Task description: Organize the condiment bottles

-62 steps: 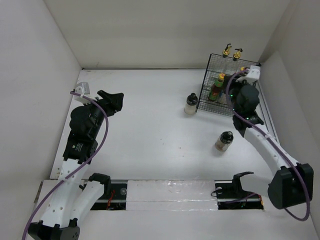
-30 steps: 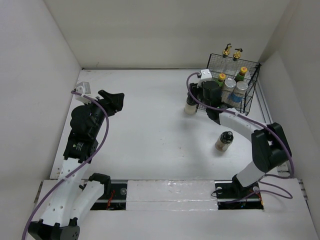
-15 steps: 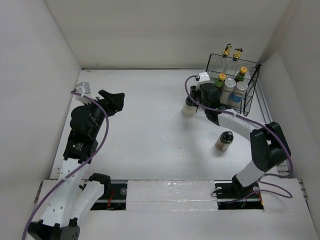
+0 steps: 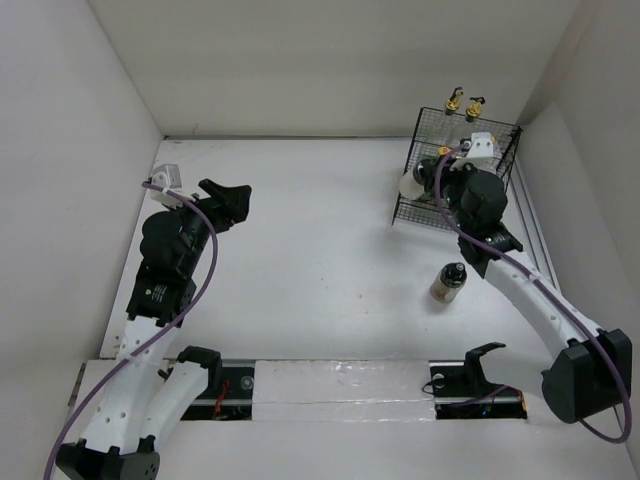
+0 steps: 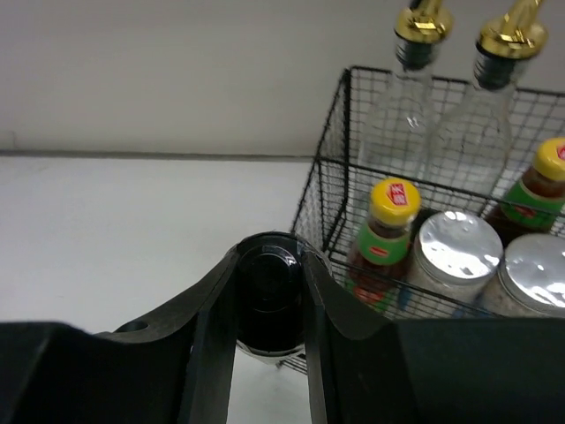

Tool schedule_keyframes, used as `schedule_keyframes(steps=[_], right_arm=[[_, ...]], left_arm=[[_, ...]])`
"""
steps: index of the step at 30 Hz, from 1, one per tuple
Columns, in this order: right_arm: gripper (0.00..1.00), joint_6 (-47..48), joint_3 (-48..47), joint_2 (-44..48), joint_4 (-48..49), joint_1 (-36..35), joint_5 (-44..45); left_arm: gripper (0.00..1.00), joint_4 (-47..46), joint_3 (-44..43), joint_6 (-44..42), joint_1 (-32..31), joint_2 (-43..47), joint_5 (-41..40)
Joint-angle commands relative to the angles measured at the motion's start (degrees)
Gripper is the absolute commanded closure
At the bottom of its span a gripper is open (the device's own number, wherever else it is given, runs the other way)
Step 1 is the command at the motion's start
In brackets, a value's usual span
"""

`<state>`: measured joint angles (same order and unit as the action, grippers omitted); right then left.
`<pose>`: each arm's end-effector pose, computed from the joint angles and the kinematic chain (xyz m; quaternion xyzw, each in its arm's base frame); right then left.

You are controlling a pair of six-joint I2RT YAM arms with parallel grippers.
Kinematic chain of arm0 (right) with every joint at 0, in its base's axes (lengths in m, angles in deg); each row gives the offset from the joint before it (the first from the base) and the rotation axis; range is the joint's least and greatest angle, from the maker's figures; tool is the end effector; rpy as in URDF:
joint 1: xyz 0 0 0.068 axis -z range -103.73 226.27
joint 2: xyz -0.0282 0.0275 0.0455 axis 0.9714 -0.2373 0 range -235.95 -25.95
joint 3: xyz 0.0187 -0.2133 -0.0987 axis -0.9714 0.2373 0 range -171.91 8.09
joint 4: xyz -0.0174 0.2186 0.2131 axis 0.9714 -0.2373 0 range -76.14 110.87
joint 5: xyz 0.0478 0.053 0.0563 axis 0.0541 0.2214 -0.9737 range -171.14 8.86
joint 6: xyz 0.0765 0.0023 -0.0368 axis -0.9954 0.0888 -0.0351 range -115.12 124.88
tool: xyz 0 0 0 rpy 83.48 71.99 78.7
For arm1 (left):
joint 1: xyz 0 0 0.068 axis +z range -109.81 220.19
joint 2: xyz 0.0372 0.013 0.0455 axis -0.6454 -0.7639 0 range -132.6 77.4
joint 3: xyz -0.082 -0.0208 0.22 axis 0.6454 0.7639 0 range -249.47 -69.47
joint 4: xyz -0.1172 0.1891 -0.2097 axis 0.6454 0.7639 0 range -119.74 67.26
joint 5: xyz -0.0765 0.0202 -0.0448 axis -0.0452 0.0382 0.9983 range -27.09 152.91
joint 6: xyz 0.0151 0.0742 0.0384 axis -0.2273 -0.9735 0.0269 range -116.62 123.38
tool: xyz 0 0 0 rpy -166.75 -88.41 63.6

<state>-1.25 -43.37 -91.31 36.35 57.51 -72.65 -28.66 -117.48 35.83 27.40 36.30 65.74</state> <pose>0.3553 0.1091 0.3107 -0.0238 0.6970 0.1037 0.7092 0.2725 -0.0657 0.3714 -0.0963 0.6633 -0.3006 0.6785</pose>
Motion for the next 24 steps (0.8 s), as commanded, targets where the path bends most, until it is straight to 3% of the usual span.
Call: schedule_keyframes(steps=[1,6,17,24], right_arm=[[0.82,-1.3,1.0,-1.7,3.9,2.1,0.6],[0.83,-1.9,-0.2,-3.8,4.9,5.7,2.0],[0.83,-1.3,0.9,-9.1,4.3,6.2,5.0],[0.76,-1.3,-0.7,-15.1,-0.4,6.2,3.7]], left_arm=[[0.26,-3.0,-0.4,-0.3,-0.2,0.2,1.6],[0.24,-3.0,-0.4,-0.3,-0.2,0.2,1.6],[0.18,-3.0,-0.4,-0.3,-0.2,-0.3,1.7],[0.17,-3.0,-0.4,-0.3,-0.2,-0.3,2.2]])
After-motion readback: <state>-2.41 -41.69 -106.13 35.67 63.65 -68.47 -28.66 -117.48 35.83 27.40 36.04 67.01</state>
